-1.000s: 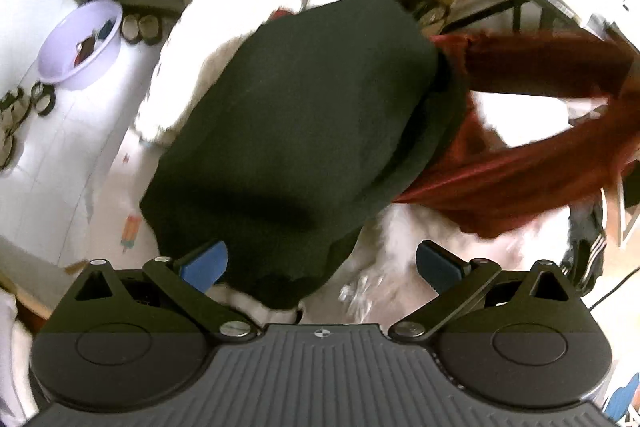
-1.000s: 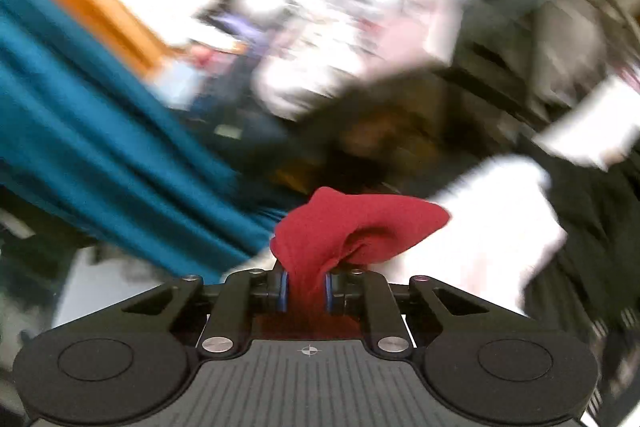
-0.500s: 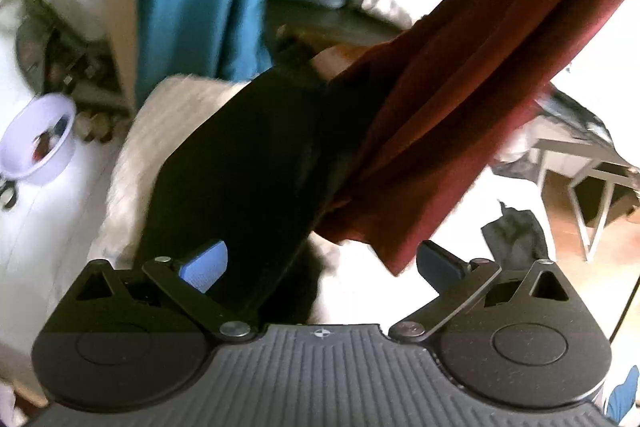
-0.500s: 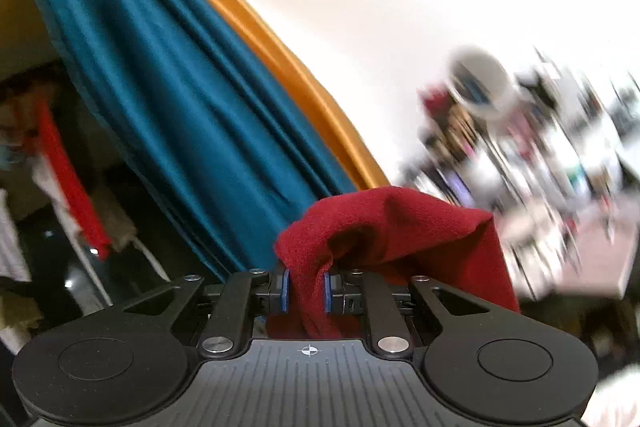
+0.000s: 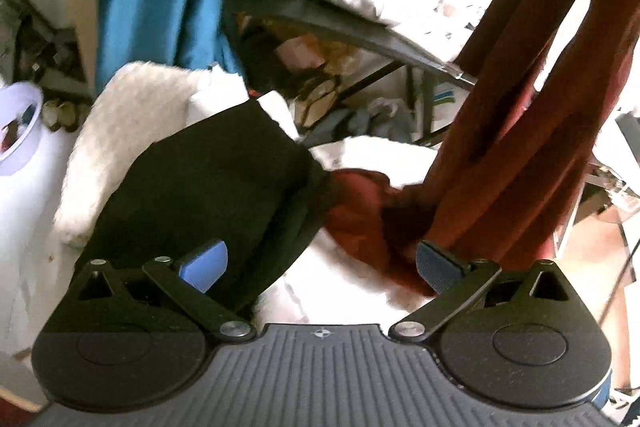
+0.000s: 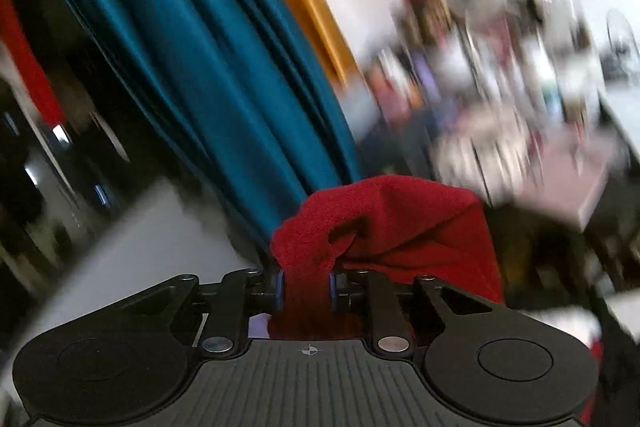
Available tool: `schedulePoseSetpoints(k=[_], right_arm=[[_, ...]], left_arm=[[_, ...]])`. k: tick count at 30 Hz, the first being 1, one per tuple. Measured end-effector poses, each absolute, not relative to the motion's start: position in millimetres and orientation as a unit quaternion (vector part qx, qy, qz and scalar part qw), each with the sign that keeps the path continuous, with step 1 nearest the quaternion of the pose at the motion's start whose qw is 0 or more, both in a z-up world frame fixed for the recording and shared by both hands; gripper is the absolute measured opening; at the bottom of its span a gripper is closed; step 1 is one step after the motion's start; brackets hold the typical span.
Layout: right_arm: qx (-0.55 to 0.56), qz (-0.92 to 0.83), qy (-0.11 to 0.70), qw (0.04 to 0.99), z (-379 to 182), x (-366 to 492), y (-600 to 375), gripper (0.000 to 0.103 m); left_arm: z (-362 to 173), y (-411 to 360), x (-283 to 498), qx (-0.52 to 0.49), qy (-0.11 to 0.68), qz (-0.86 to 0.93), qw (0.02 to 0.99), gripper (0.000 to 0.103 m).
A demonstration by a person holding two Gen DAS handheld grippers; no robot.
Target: Fold clothes
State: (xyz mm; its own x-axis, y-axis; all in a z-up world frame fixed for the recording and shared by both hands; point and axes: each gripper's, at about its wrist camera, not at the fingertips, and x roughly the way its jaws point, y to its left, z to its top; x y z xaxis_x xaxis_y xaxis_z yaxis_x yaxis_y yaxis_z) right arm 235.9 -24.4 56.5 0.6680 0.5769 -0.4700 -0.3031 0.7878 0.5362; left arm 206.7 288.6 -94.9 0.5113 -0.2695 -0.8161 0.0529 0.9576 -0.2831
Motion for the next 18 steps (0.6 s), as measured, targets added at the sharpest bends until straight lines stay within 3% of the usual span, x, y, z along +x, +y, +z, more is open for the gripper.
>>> schedulePoseSetpoints(k=[2,4,6,11,18], right_arm=[[0.168,0.213,0.383,0.883,2,243,-10,0.031],[0.169,0.177,0.436,0.866,-49,241,-7,0.053],[0.185,0.145,0.476,0.847,-93,233,-9,0.064],[0.254,0.082,0.541,0.798,-170,204,-45,0.065],[0.389,-0.025,0.533,0.751,-223,172,-128,0.065]], left_arm=[[-101,296,205,-0.12,0.499,-0.076,0.855,0.103],[-108,302,203,-0.127,0.516,-0.056,0.845,0.103],[-115,306,198,-0.131,0.53,-0.043,0.837,0.103],[-131,304,198,-0.135,0.56,-0.031,0.817,0.103],[-138,281,217,-0.138,0.582,-0.031,0.801,0.103]])
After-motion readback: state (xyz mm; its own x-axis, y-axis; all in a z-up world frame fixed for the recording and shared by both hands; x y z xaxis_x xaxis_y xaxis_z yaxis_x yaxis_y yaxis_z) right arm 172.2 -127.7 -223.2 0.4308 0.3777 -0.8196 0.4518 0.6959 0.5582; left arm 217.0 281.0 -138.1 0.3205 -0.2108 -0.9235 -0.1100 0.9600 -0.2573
